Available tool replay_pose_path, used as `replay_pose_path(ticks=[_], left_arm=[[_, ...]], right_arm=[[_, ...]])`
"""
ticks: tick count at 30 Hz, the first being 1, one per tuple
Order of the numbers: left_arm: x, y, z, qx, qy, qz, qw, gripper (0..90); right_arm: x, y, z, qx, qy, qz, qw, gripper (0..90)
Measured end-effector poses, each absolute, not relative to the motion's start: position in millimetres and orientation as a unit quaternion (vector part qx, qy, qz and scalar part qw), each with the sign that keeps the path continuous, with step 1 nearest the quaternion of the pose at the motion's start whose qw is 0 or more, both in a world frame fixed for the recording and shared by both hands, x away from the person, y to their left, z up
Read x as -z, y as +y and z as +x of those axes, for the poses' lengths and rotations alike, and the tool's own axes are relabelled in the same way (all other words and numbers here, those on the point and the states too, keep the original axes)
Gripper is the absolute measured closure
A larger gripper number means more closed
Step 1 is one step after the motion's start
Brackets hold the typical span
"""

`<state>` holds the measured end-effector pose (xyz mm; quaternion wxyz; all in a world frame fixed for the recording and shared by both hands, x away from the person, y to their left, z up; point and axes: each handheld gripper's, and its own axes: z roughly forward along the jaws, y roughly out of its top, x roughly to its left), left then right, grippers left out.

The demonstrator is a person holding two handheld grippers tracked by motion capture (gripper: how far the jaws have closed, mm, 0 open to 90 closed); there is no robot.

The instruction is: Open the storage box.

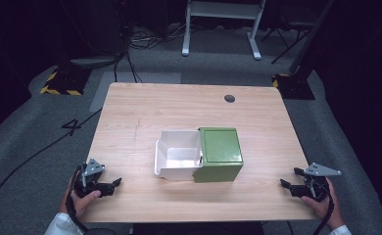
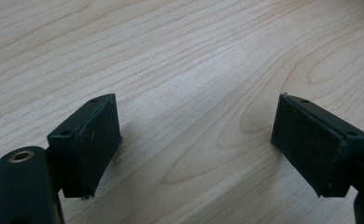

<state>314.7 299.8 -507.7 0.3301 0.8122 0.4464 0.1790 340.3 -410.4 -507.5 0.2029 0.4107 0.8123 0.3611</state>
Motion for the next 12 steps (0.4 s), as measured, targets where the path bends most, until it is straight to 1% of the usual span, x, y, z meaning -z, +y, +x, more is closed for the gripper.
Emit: replay_pose_path(ticks=[12], left_arm=[[507.7,297.3,316.2,-0.182,0.456,0.807,0.329,15.6]], right_arm=[[507.4,-410.4,340.1,-0.36,0.813,0.41,0.204,19.5]])
